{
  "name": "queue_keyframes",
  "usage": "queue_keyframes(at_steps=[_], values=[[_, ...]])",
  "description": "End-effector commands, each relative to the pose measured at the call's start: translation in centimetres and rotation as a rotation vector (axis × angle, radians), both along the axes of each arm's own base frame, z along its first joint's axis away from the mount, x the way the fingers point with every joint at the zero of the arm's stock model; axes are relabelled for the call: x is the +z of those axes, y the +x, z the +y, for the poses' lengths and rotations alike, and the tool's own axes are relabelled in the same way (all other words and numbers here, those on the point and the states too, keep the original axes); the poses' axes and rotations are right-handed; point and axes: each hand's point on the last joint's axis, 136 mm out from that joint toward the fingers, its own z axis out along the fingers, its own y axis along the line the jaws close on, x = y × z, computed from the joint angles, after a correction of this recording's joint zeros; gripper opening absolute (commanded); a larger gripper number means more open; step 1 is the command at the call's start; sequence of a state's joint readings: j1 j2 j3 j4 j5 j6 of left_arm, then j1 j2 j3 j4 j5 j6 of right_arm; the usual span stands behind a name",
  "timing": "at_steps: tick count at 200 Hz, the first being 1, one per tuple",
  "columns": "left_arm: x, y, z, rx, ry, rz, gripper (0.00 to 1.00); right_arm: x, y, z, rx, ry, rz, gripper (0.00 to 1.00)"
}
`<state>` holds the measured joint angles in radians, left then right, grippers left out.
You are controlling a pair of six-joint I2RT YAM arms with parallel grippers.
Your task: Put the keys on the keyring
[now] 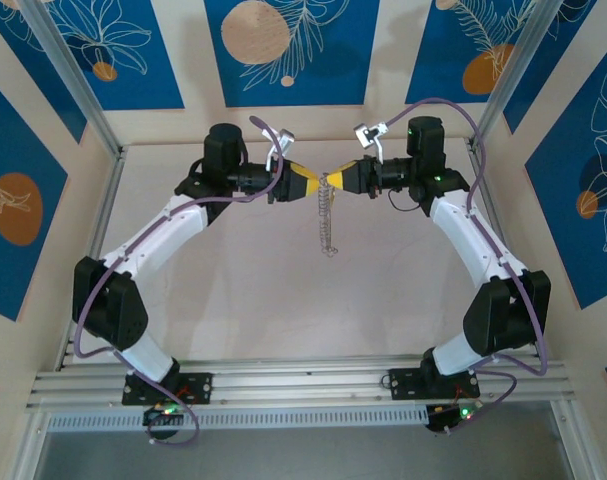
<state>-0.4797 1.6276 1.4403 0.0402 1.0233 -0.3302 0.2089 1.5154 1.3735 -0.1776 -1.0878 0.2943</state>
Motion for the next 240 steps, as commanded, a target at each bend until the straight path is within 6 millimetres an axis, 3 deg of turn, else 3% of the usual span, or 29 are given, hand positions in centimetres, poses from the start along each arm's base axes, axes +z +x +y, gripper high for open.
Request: queue_keyframes(at_steps=[1, 124, 240], values=[[1.3, 0.2, 0.1, -0.026, -0.021, -0.045, 0.33, 0.7, -0.4, 0.0, 0.046, 0.015, -0.010, 0.00], [1.3, 1.2, -1.3, -0.075, -0.075, 0.004, 0.29, 0.5, 0.3, 0.0, 0.048, 0.018, -0.021, 0.00], [1.2, -0.2, -1.9, -0.146, -0.070, 0.014, 0.24, 0.4, 1.1, -0.2, 0.020, 0.017, -0.019, 0.00]])
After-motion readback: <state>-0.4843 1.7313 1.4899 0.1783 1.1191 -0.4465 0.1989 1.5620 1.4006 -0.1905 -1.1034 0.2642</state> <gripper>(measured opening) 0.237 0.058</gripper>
